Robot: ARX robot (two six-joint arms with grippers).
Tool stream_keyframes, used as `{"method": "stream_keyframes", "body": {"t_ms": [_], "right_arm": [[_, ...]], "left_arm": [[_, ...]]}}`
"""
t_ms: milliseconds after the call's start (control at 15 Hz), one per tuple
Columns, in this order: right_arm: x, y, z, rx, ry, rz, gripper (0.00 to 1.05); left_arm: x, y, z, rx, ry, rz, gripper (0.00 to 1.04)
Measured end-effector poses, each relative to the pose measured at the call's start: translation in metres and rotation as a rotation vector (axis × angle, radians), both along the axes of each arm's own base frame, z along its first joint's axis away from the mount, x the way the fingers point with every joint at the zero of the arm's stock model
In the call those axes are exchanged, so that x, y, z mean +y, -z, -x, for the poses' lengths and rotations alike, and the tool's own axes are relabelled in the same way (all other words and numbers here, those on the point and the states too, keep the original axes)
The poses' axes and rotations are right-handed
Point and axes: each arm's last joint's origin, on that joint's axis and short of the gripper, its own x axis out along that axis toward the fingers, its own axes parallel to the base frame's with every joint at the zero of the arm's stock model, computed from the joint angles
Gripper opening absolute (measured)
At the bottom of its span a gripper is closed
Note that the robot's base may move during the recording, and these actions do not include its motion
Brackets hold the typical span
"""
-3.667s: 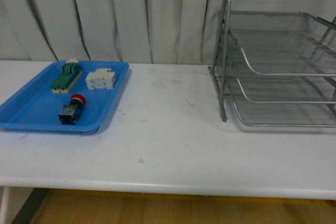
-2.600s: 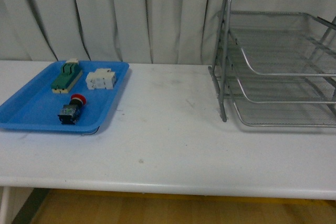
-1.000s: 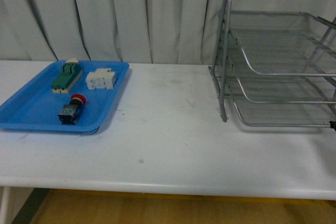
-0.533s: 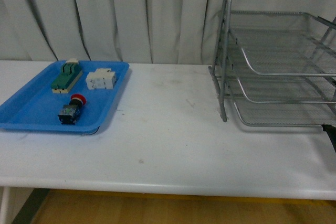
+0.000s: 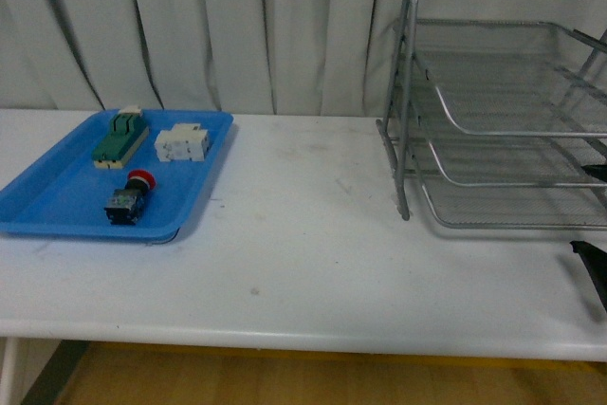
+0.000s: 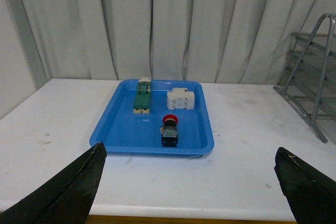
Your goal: Place button on rack with both arms
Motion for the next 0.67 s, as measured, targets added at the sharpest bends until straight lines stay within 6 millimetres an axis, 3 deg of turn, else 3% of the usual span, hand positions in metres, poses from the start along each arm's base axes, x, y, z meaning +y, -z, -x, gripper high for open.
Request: {"method": "stream_keyframes", "body": {"t_ms": [267, 667], "right_arm": [[-0.005, -0.007, -0.015, -0.054, -0.001, 0.024, 0.98], [-0.009, 0.0, -0.025, -0.056, 0.004, 0.04, 0.98]], "left_arm": [[0.0, 0.0, 0.0, 0.0, 0.0, 0.0, 0.98], [0.0, 0.0, 0.0, 0.0, 0.0, 0.0, 0.98]]}}
